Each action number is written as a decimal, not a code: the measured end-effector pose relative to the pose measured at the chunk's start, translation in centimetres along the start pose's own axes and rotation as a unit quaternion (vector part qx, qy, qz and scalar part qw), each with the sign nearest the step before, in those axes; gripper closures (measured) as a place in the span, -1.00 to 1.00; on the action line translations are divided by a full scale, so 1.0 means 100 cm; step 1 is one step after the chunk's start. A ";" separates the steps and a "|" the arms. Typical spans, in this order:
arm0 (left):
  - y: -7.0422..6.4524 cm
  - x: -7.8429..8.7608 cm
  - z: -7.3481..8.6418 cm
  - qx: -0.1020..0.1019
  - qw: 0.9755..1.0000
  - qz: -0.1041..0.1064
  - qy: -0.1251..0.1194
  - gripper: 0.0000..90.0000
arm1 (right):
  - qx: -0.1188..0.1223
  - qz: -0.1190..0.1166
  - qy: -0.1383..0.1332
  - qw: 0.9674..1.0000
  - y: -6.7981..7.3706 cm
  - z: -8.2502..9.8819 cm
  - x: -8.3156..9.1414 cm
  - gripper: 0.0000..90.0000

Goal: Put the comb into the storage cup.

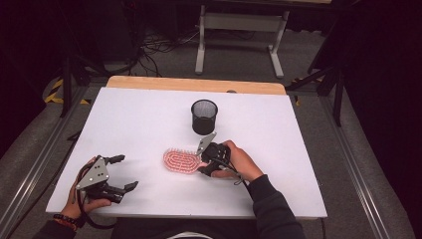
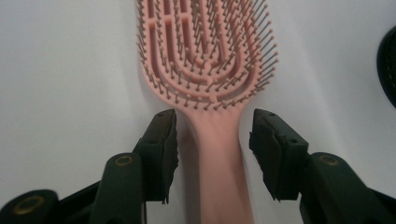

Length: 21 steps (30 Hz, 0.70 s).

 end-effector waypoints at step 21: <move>-0.001 -0.003 0.001 0.002 1.000 0.014 0.008 -0.86 | 0.003 -0.047 -0.024 0.999 -0.003 0.006 -0.006 0.54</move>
Point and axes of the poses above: each handheld gripper's, and its own axes: x roughly backward along the jaws, z roughly out of its underside, y roughly to its left, the point moved 4 cm from there along -x, roughly forward along the jaws, and after that the axes turned 8 degrees about -x, right-handed, at the moved point
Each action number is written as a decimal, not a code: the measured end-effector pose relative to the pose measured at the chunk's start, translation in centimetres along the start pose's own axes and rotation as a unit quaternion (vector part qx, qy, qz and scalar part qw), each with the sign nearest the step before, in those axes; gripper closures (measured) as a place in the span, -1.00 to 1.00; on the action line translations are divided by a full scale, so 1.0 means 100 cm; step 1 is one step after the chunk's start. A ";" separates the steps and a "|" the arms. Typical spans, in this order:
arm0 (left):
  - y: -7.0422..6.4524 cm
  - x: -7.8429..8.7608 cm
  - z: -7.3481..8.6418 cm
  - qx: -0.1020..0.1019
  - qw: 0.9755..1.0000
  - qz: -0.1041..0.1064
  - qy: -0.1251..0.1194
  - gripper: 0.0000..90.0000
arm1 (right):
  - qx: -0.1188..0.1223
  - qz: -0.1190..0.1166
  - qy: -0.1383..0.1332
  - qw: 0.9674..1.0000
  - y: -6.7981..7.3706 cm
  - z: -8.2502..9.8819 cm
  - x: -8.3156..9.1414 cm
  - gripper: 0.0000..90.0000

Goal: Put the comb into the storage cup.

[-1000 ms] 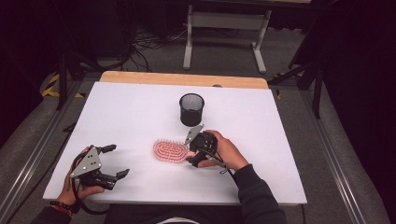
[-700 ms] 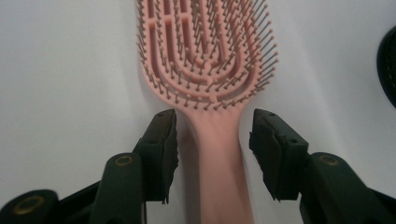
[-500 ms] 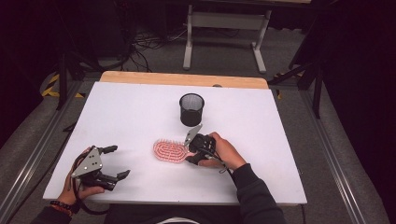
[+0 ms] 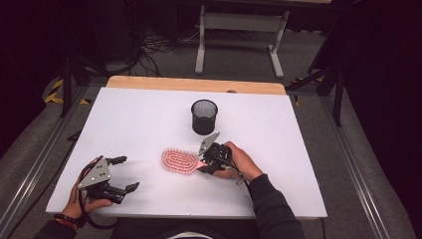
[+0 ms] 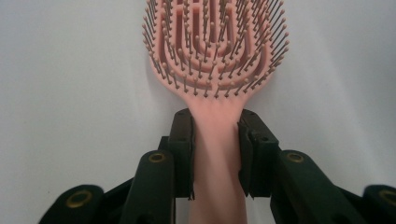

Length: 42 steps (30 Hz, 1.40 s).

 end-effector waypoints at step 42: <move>0.002 0.000 0.000 0.007 1.000 -0.013 0.000 -0.84 | -0.031 0.169 -0.250 0.953 0.006 -0.017 0.065 0.54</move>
Point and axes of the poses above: each handheld gripper's, and its own axes: x roughly backward along the jaws, z roughly out of its underside, y roughly to its left, the point moved 4 cm from there along -x, roughly forward along the jaws, and after that the axes turned 8 degrees about -x, right-handed, at the moved point
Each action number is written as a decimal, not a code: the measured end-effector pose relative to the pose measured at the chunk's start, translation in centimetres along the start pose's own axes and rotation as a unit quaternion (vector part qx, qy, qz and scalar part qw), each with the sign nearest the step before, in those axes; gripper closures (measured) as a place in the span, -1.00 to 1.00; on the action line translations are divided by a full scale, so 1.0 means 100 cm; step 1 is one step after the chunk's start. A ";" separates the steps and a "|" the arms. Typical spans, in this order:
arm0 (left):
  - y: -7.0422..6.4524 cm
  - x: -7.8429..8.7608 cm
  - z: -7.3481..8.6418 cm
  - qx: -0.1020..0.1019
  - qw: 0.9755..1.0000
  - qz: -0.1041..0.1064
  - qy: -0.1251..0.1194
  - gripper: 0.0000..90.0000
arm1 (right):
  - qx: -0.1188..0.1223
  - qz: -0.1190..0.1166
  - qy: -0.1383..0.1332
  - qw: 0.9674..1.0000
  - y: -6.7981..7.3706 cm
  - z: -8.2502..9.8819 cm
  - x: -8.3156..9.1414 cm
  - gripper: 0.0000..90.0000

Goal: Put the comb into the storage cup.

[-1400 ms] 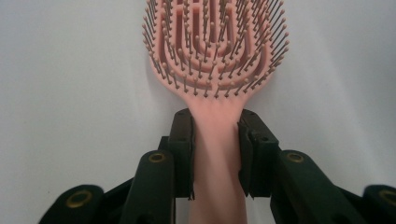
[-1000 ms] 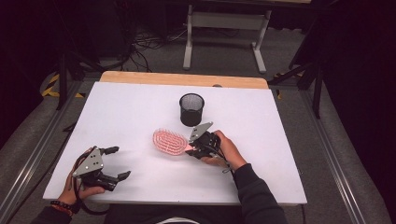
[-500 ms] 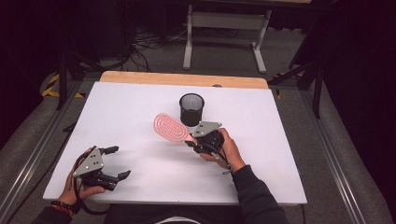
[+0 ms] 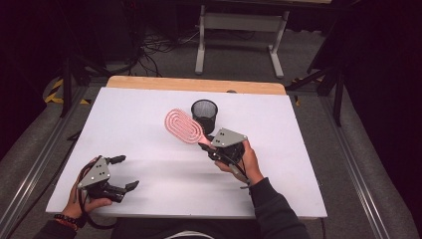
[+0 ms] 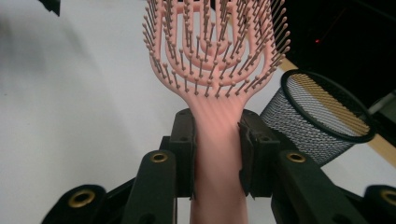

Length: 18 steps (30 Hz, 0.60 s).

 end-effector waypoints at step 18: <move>0.000 -0.001 0.000 0.002 1.000 0.002 0.001 -0.85 | -0.033 0.036 -0.077 0.996 -0.017 -0.009 0.027 0.54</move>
Point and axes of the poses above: each handheld gripper's, and its own axes: x roughly backward along the jaws, z roughly out of its underside, y roughly to its left, the point moved 4 cm from there along -x, roughly forward along the jaws, and after that the axes turned 8 degrees about -x, right-handed, at the moved point
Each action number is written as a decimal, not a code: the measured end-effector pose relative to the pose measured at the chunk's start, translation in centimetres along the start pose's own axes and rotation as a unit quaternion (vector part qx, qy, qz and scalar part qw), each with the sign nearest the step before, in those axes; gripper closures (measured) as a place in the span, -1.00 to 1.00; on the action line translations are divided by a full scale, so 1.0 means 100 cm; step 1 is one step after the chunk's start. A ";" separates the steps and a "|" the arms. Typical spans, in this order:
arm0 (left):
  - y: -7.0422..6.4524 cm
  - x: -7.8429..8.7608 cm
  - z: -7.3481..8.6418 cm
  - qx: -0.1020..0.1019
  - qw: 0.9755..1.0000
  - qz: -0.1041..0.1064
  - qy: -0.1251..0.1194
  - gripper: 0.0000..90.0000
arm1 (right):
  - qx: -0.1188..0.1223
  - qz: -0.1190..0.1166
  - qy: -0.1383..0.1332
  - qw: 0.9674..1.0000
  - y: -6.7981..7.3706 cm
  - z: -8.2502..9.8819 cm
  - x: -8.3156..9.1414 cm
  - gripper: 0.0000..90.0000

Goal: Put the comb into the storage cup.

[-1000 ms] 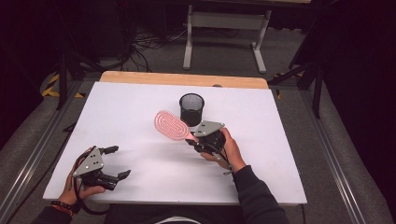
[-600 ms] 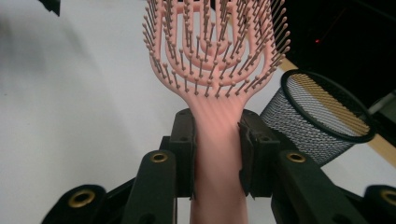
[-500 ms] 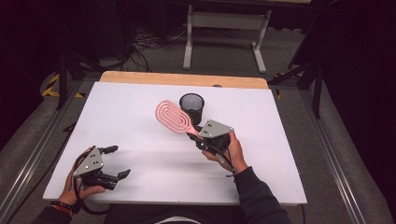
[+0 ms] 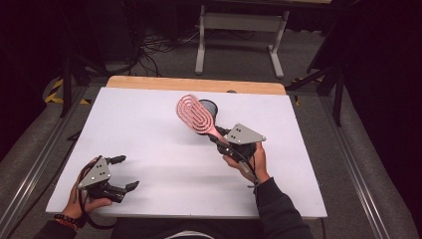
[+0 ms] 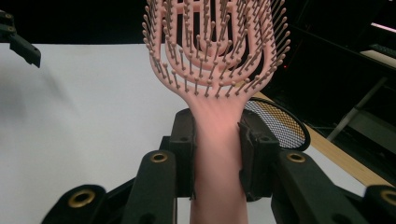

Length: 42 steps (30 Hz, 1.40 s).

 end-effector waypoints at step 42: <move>0.002 0.001 0.000 0.014 1.000 0.005 -0.004 -0.84 | -0.059 0.023 -0.084 0.994 -0.025 0.000 0.015 0.54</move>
Point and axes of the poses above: each handheld gripper's, and its own axes: x roughly backward along the jaws, z roughly out of its underside, y roughly to its left, the point moved 4 cm from there along -x, roughly forward along the jaws, and after that the axes turned 8 degrees about -x, right-handed, at the moved point
